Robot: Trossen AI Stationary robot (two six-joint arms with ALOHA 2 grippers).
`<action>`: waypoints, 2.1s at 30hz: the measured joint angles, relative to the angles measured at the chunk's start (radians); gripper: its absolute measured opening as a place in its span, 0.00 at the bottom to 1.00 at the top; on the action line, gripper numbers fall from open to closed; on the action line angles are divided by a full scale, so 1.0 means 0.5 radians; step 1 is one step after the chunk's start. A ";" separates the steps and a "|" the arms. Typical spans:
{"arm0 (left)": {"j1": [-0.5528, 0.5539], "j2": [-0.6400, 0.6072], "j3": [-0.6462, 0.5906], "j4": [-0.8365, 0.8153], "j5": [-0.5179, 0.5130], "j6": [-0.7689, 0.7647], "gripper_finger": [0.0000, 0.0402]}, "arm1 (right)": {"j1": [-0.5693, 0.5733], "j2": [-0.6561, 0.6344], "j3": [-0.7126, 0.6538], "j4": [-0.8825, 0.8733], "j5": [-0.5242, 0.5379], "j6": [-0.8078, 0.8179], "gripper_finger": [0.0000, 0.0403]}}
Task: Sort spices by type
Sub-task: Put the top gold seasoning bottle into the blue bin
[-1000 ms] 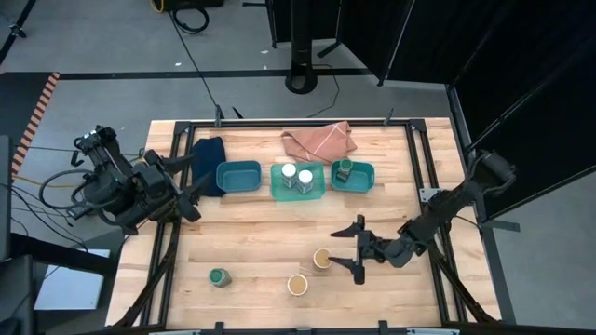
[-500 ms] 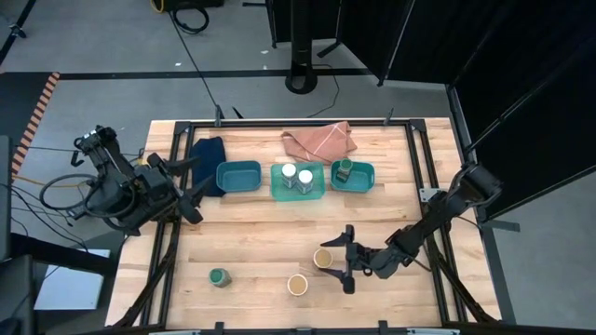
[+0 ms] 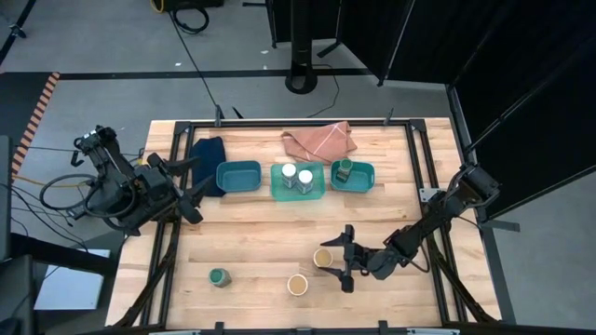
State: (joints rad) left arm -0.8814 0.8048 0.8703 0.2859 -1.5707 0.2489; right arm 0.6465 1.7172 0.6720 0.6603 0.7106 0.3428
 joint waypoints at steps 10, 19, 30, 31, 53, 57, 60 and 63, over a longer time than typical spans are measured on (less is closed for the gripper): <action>0.000 0.000 0.000 -0.003 0.000 0.000 0.77 | -0.008 0.000 0.000 -0.018 -0.008 0.024 0.82; 0.000 0.000 0.000 -0.005 0.000 -0.001 0.77 | -0.008 0.000 0.000 0.052 -0.013 0.057 0.82; 0.000 0.000 0.000 -0.004 0.000 0.000 0.77 | -0.008 0.000 0.000 0.023 -0.086 0.032 0.81; 0.000 0.000 0.000 -0.005 0.000 -0.001 0.77 | -0.008 0.000 0.000 0.019 -0.086 0.031 0.81; -0.001 0.001 0.000 -0.002 -0.001 -0.005 0.77 | -0.021 0.200 -0.001 0.110 -0.120 0.045 0.80; 0.000 0.001 0.000 -0.003 -0.001 -0.022 0.77 | -0.037 0.227 0.000 0.176 -0.121 0.043 0.79; 0.000 0.001 0.000 -0.021 -0.001 -0.049 0.77 | -0.052 0.227 0.000 0.190 -0.120 0.042 0.78; -0.001 0.001 0.000 -0.061 0.000 -0.088 0.77 | -0.058 0.227 0.000 0.190 -0.116 0.041 0.77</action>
State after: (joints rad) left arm -0.8818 0.8051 0.8703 0.2555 -1.5709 0.2048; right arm 0.6174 1.8305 0.6720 0.7555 0.6526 0.3634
